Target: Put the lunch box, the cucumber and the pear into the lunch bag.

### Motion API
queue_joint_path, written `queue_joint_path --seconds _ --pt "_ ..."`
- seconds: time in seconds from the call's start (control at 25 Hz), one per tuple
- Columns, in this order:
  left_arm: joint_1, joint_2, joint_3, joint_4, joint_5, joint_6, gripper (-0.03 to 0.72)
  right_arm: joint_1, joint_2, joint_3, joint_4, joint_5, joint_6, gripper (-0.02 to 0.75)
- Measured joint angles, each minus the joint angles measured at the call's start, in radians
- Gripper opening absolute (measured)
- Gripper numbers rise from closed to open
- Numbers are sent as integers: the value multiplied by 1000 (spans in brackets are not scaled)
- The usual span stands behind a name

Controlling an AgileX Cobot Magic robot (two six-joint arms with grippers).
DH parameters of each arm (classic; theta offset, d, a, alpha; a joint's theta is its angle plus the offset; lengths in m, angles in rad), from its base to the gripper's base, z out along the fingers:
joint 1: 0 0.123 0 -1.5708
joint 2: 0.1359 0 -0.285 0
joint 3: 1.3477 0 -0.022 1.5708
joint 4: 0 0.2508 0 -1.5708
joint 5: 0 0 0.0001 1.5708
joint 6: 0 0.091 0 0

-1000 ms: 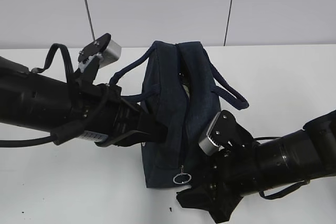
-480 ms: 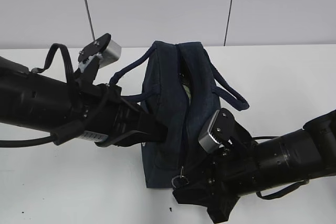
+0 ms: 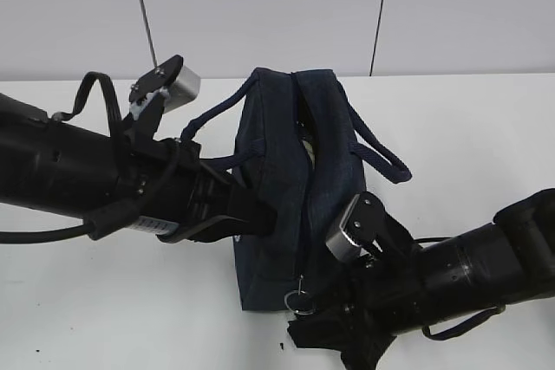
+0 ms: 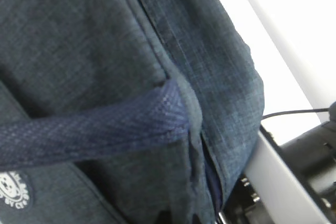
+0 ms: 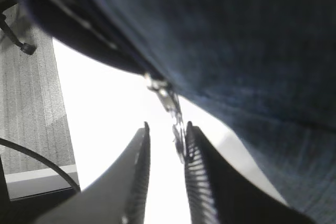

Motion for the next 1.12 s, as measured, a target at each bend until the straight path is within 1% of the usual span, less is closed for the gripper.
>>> queue_joint_path --seconds 0.08,0.12,0.2,0.28,0.4,0.56,0.68,0.76,0.96,1.12 --pt "0 0 0 0 0 0 -13 0 14 -4 0 3 13 110" --pt "0 0 0 0 0 0 -13 0 16 -7 0 9 15 67" --pt "0 0 0 0 0 0 -13 0 16 -9 2 26 19 38" --pt "0 0 0 0 0 0 -13 0 16 -11 2 32 21 31" --pt "1 0 0 1 0 0 -13 0 16 -13 2 40 21 33" --pt "1 0 0 1 0 0 -13 0 16 -17 2 46 22 61" --pt "1 0 0 1 0 0 -13 0 16 -17 2 49 22 125" --pt "1 0 0 1 0 0 -13 0 16 -17 2 49 24 150" --pt "1 0 0 1 0 0 -13 0 16 -39 2 49 35 164" --pt "1 0 0 1 0 0 -13 0 16 -51 2 49 57 155"
